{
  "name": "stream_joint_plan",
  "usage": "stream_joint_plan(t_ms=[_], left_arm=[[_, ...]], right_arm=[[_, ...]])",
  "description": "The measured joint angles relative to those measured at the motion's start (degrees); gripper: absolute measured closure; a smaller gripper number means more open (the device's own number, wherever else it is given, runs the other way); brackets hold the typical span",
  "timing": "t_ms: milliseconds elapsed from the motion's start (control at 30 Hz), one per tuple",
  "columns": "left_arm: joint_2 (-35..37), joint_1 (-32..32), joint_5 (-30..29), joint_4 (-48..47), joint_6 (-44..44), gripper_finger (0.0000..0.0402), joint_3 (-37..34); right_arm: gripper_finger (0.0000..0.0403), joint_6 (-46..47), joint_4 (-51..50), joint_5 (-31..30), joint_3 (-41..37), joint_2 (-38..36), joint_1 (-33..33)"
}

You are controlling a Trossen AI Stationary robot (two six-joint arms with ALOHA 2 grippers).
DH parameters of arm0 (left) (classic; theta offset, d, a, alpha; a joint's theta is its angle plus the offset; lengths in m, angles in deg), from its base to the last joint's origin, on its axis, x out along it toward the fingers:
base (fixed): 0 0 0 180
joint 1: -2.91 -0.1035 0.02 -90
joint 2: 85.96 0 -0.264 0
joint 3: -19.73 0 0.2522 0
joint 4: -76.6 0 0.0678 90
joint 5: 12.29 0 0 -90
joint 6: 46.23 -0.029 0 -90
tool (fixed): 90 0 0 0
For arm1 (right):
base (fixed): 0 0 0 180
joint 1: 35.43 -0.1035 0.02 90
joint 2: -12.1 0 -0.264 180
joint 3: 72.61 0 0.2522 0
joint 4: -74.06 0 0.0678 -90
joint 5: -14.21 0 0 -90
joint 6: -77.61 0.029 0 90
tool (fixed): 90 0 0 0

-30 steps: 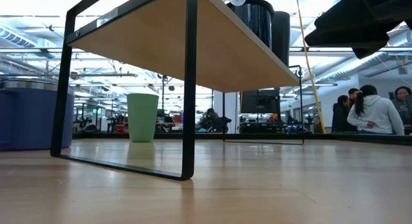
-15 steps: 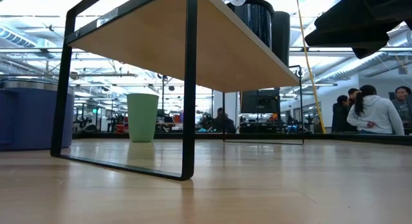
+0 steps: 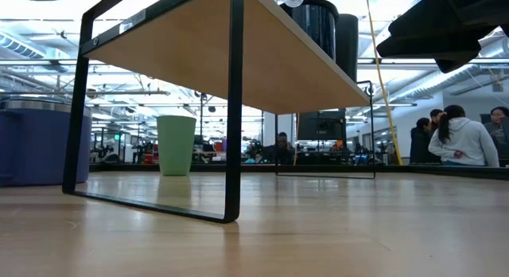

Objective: Stack small to large cups/mugs on shelf
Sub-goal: Put the light blue cup on the shelf aligned with the transparent cup

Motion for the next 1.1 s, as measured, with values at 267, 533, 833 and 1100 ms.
stream_joint_plan(t_ms=[267,533,833,1100], left_arm=[[0.0,-2.3,2.6,-3.9,-5.9,0.0398,6.0],[0.0,-6.8,0.6,-7.5,-10.5,0.0398,12.8],[0.0,-16.2,-5.7,-7.9,0.6,0.0398,15.5],[0.0,-24.1,-7.9,-7.2,12.3,0.0395,15.5]], right_arm=[[0.0273,0.0,0.0,0.0,0.0,0.0,0.0],[0.0273,0.0,0.0,0.0,0.0,0.0,0.0],[0.0273,-0.1,0.0,0.0,0.0,0.0,0.0],[0.0273,-0.4,0.0,0.0,0.0,0.0,0.0]])
